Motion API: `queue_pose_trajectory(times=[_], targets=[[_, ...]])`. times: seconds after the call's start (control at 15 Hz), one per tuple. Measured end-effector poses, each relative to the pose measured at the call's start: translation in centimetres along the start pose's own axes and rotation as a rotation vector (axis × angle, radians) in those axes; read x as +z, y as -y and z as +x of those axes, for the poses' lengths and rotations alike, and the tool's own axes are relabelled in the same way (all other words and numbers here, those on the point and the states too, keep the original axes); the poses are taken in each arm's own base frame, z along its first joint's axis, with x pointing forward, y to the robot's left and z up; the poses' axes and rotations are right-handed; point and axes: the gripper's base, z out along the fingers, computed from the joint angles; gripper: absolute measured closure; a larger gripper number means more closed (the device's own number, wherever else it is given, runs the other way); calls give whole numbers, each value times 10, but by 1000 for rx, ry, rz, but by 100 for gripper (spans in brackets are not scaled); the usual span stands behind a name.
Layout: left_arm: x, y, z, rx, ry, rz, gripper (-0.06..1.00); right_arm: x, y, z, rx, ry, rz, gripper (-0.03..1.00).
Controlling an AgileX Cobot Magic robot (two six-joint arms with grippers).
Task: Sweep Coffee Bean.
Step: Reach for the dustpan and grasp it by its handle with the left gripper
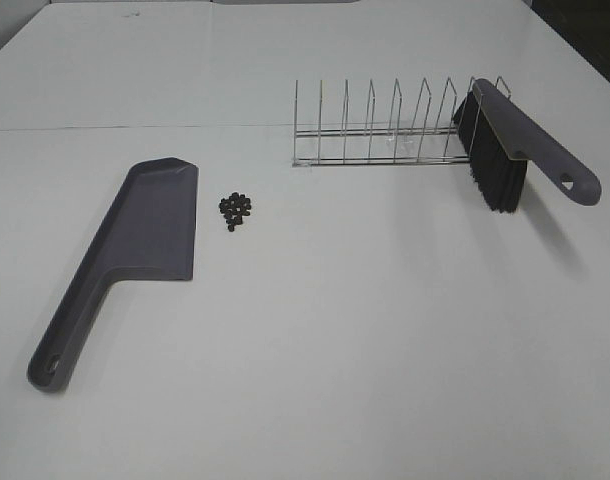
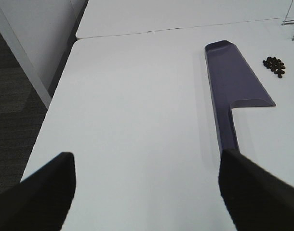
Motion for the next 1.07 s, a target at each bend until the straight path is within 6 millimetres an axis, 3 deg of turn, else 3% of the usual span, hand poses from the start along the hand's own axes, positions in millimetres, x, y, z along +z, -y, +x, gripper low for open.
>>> queue_pose_trajectory(times=[1.07], targets=[[0,0,0,0,0,0,19,0,0,0,0,0,0,10]])
